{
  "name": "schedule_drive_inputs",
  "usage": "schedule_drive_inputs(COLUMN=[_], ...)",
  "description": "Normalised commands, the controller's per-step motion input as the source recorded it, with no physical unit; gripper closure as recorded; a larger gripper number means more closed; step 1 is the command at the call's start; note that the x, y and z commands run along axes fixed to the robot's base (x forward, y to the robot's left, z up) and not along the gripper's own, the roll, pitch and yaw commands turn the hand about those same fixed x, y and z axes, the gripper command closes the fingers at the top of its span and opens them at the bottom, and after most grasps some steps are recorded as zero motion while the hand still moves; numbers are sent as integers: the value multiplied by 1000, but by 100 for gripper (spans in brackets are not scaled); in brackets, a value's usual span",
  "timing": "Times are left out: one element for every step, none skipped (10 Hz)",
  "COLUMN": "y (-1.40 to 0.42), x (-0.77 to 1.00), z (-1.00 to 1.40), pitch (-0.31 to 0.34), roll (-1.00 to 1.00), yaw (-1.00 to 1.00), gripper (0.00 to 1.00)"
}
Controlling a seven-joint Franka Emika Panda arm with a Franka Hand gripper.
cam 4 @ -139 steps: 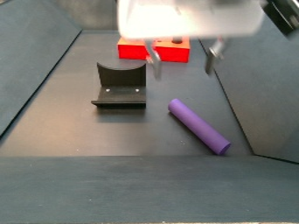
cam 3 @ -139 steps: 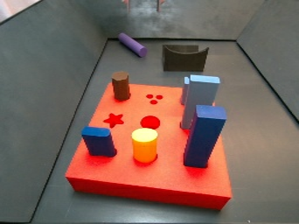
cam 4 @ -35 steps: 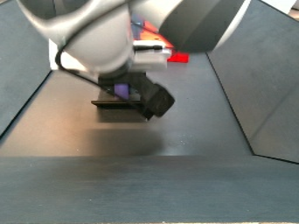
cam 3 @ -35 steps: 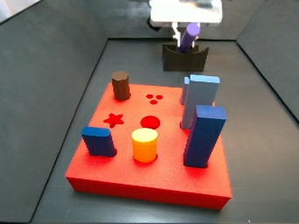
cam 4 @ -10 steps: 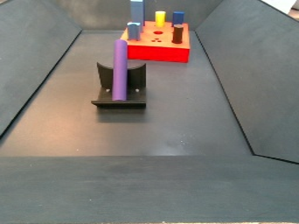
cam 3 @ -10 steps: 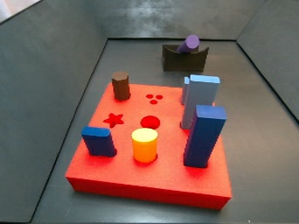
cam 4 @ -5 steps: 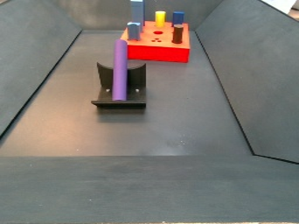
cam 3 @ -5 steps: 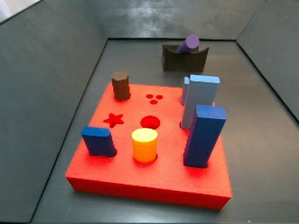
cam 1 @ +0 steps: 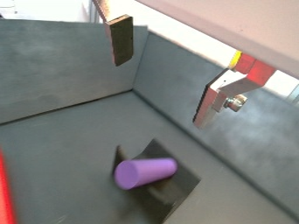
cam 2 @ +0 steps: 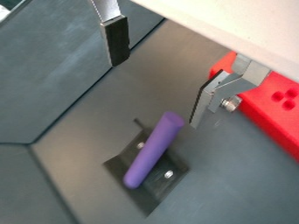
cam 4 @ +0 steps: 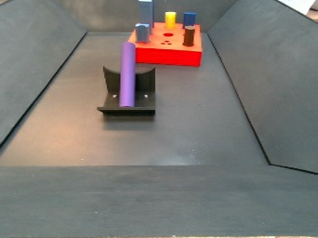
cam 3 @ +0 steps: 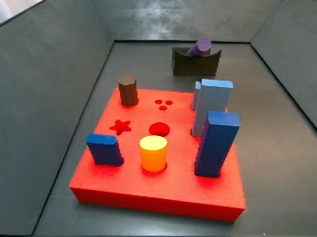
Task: Pick up the round object. Move up. Place the round object on the fixture. Regrasp the round object. Move to above the board. Insert the round object.
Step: Regrasp the round object.
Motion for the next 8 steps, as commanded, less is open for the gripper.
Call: schedule_drive_inputs(y=[-30, -33, -38, -41, -44, -45, -48, -48], x=[63, 72, 87, 95, 97, 99, 100, 103], z=[-2, -2, -4, -5, -1, -10, -6, -8], pitch=[73, 85, 113, 137, 171, 206, 194, 179], roll=[1000, 1000, 1000, 1000, 1000, 1000, 834, 707], yaw=[45, 50, 62, 76, 106, 154, 178, 194], gripper=[0, 0, 0, 0, 0, 0, 0, 0])
